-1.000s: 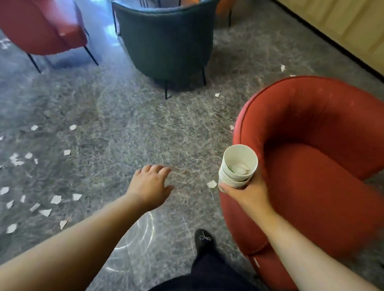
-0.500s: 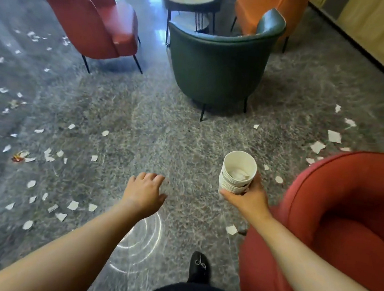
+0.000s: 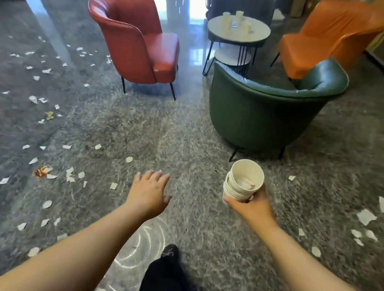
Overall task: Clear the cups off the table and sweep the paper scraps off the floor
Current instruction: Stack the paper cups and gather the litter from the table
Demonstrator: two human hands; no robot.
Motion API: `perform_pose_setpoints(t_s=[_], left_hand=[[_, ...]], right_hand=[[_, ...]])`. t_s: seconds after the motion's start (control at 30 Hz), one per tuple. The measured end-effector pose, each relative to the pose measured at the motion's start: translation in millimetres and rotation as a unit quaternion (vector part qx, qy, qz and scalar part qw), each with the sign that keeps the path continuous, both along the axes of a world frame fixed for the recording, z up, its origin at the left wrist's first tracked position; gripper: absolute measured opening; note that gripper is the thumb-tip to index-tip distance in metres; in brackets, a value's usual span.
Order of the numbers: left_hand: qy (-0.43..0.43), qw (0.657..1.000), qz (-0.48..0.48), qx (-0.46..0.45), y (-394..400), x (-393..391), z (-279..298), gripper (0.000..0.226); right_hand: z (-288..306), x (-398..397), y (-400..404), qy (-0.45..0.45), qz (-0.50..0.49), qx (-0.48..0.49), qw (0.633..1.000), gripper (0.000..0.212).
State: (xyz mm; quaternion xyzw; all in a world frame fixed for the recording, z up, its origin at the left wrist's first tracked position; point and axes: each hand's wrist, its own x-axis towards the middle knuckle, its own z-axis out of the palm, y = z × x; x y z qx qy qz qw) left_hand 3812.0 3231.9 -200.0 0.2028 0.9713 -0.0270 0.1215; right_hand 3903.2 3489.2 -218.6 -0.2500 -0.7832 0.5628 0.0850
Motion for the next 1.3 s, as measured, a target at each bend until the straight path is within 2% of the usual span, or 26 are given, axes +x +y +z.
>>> perform_pose_setpoints(t_s=[0.3,0.43,0.53,0.83,0.97,1.3], left_hand=[[0.017,1.000,-0.023,0.013,-7.0,-196.1,20.5,0.065],[0.013,0.999,-0.020,0.021,-4.8,-264.9,27.7,0.065],[0.012,1.000,-0.019,0.019,-0.7,-317.8,24.6,0.064],[0.010,1.000,-0.012,0.004,25.5,-492.0,20.3,0.064],[-0.004,1.000,-0.011,0.012,40.9,-561.6,27.1,0.064],[-0.013,0.999,-0.049,0.006,53.4,-739.5,21.1,0.066]], right_hand=[[38.7,-189.9,-11.2,0.040,-0.034,0.016,0.998,0.078],[50.7,-258.3,-13.0,0.029,-0.033,0.041,0.998,0.077],[51.2,-316.1,-9.1,0.025,-0.018,0.053,0.998,0.075],[54.5,-510.7,10.2,0.042,0.026,-0.008,0.999,0.068],[59.9,-593.9,24.9,0.035,0.045,0.012,0.998,0.073],[47.5,-768.4,36.3,0.021,0.022,0.050,0.998,0.076]])
